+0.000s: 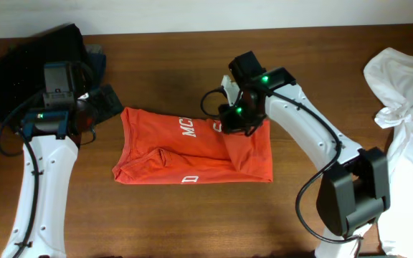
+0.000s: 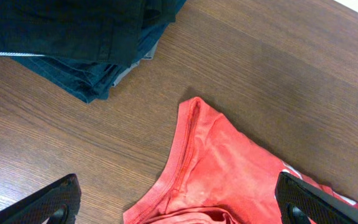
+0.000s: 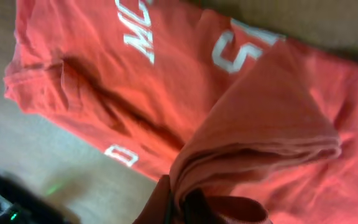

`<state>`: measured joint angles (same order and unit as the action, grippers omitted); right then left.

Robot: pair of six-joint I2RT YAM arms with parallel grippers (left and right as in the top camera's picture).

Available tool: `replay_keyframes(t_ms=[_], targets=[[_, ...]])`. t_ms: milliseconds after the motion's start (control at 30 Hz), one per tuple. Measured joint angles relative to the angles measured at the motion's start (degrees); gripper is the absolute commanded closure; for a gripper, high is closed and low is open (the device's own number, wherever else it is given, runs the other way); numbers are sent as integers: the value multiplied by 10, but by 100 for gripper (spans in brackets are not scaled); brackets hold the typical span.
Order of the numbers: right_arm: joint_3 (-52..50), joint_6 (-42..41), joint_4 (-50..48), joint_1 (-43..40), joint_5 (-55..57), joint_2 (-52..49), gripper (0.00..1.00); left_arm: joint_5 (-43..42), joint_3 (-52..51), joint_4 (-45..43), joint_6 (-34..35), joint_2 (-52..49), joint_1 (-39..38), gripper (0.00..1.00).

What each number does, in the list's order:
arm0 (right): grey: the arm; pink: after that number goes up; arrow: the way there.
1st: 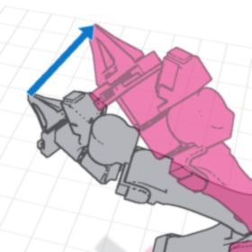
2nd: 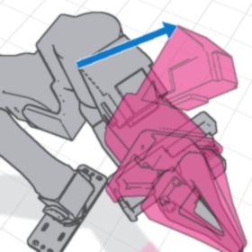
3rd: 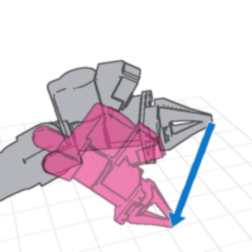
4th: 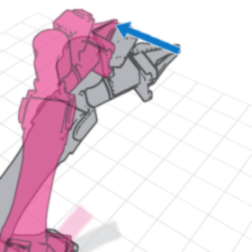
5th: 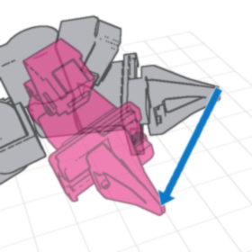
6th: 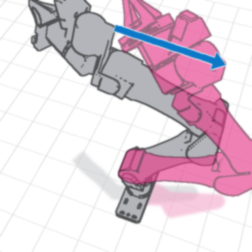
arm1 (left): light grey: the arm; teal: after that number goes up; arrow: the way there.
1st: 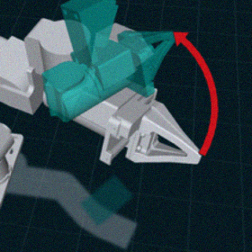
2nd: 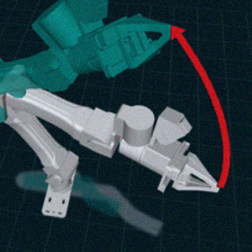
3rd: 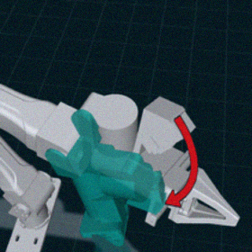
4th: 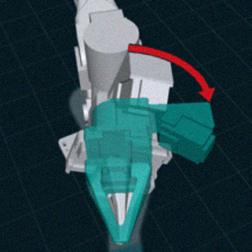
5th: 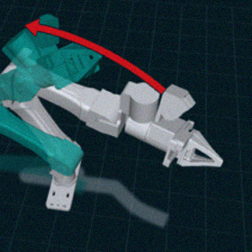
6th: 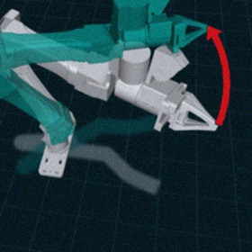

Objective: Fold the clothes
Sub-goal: 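Fold the right end leftward over the strip's middle with the right gripper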

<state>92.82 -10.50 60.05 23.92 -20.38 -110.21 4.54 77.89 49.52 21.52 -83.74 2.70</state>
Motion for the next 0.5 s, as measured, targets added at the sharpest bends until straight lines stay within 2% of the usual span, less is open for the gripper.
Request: replay_keyframes(t_ms=[100, 200, 233, 267, 400, 500], targets=[[-24, 0, -63, 21, 19, -7, 95, 0, 0, 0, 0, 0, 0, 1], [-49, 0, -83, 43, 24, -37, 94, 0, 0, 0, 0, 0, 0, 1], [-50, 0, -83, 48, 24, -41, 83, 0, 0, 0, 0, 0, 0, 1], [-50, -3, -86, 54, 24, -43, 47, 0, 0, 0, 0, 0, 0, 1], [-50, 0, -108, 59, 21, -43, 26, 0, 0, 0, 0, 0, 0, 1], [19, 41, -95, 34, -101, -46, 27, 0, 0, 0, 0, 0, 0, 1]])
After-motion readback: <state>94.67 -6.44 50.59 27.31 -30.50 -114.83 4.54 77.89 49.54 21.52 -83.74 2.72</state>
